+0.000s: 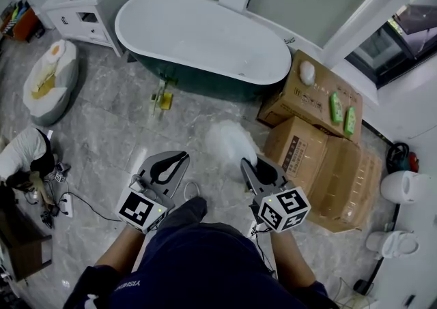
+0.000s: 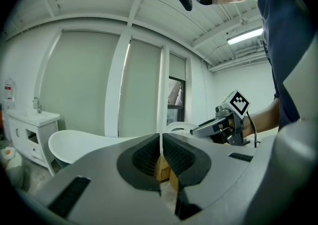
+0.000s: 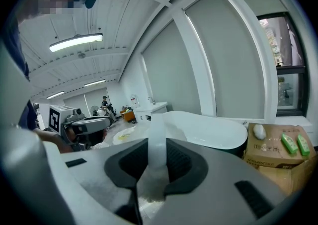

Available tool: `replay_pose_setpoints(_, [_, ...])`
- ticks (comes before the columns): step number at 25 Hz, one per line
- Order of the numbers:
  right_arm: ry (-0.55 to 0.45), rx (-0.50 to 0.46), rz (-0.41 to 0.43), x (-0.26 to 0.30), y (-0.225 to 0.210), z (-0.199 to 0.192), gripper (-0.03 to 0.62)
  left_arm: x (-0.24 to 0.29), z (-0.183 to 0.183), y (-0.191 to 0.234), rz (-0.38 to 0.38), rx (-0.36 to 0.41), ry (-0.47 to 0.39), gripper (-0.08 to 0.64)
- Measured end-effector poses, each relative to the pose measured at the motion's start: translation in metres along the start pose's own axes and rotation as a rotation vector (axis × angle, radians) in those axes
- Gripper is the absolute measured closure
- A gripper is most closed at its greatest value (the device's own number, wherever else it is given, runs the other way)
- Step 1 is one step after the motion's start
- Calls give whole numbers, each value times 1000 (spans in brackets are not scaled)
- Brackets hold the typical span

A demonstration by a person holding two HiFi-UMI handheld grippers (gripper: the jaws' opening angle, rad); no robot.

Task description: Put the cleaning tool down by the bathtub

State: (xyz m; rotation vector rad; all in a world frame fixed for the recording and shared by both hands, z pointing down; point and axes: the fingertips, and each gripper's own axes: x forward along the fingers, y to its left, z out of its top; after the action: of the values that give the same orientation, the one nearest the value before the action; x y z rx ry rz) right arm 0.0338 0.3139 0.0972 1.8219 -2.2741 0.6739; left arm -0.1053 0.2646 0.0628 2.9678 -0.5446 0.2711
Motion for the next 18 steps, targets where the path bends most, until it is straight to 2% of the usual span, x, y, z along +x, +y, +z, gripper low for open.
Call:
replay_pose_setpoints(10, [-3,1,-11,45,-5,25,505,20,10,54,-26,31,6,517])
replay_pose_setpoints(18, [6,16,-5,67,-14,29,505,31,10,74,-7,-4,5,517])
